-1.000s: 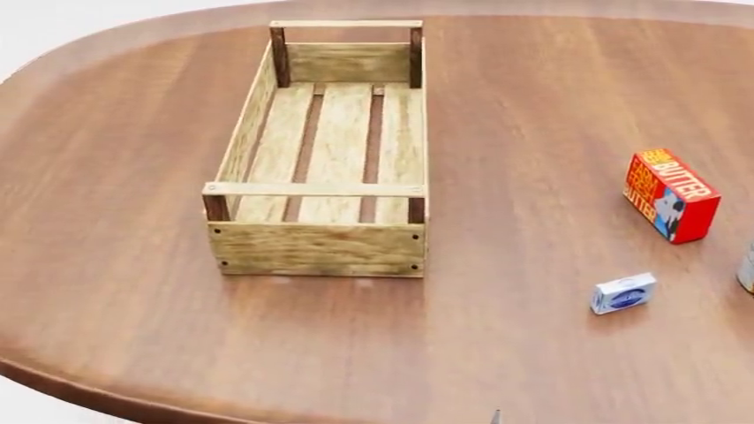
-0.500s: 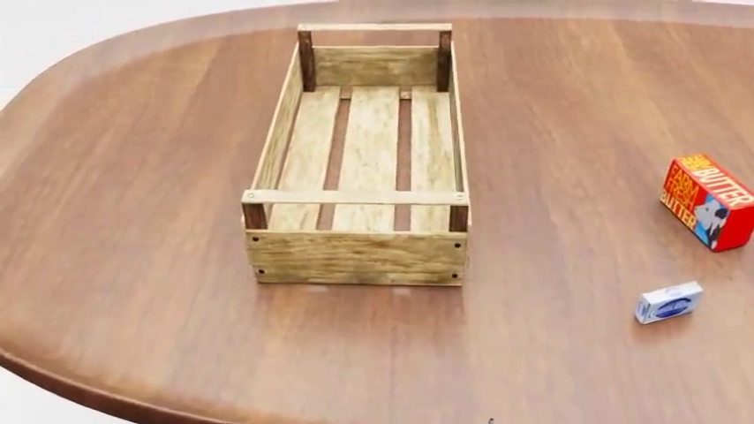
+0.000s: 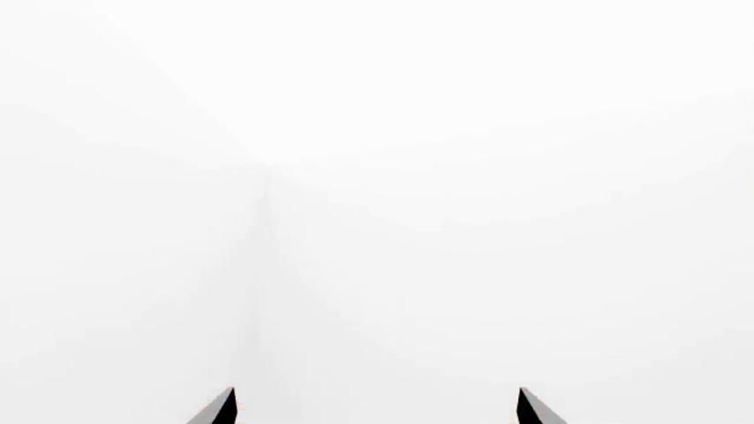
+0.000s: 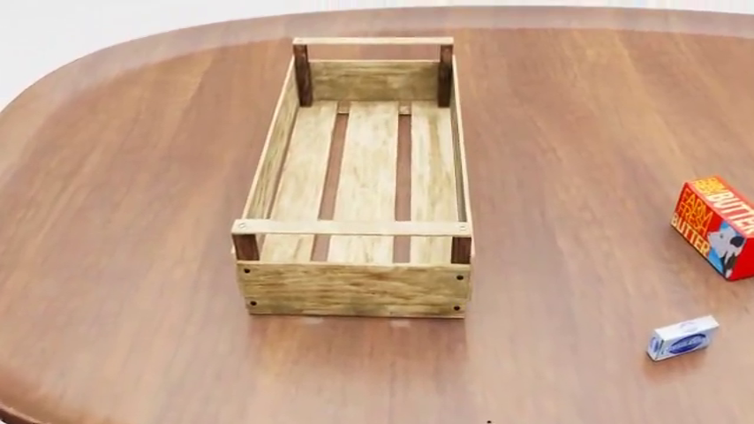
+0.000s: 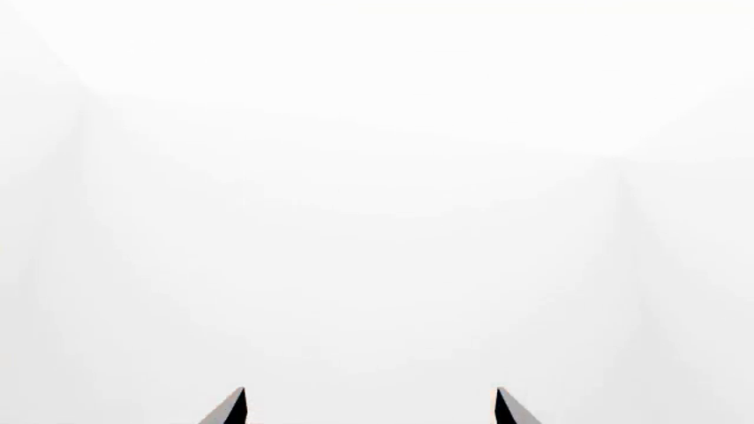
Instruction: Pick up the cream cheese and put it in the tray.
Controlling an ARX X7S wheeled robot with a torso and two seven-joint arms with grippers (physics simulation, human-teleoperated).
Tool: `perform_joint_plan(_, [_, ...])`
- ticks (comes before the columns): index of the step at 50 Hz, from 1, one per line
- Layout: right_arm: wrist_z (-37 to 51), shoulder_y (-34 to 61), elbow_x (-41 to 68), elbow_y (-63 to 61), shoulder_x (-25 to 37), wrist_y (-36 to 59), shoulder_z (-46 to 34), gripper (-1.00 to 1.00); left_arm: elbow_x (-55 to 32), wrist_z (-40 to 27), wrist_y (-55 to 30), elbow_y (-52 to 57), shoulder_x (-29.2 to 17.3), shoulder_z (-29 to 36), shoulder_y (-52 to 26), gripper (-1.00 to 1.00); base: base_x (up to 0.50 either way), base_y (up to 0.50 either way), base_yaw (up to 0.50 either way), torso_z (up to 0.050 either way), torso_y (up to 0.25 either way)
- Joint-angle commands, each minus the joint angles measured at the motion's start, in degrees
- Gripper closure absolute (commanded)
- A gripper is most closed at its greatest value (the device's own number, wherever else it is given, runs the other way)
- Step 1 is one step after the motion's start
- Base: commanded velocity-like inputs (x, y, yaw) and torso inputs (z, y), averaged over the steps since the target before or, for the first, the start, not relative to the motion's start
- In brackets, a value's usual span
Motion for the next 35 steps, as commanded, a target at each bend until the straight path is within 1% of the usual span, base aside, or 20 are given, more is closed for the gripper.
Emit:
perform_joint_plan(1, [0.33, 0.0, -0.83, -0.3, 0.1, 0.77, -0.25, -1.0, 0.06, -0.33, -0.34, 0.12, -0.33, 0.29, -0.07, -1.0, 0.19, 0.0, 0.0, 0.0, 0.0])
perform_joint_plan(19, [0.9, 0.23, -1.08, 0.03, 0.54, 0.84, -0.79, -1.0, 0.17, -0.92, -0.57, -0.11, -0.82, 0.72, -0.29, -1.0, 0.19, 0.01, 0.0, 0.0, 0.0])
perform_joint_plan(25, [1.23, 0.32, -1.59, 0.07, 0.55, 1.08, -0.82, -1.0, 0.27, -1.1, -0.64, -0.12, -0.97, 0.88, -0.33, -1.0, 0.19, 0.07, 0.0, 0.0, 0.0])
perform_joint_plan(27, [0.96, 0.41, -0.23, 0.19, 0.96, 0.78, -1.03, -1.0, 0.35, -1.21, -0.64, -0.09, -0.98, 0.89, -0.32, -1.0, 0.19, 0.16, 0.0, 0.0, 0.0])
perform_joint_plan(35, [1.38, 0.49, -0.61, 0.15, 1.02, 1.14, -1.01, -1.0, 0.39, -1.43, -0.76, 0.07, -1.2, 1.07, -0.32, -1.0, 0.19, 0.17, 0.0, 0.0, 0.0])
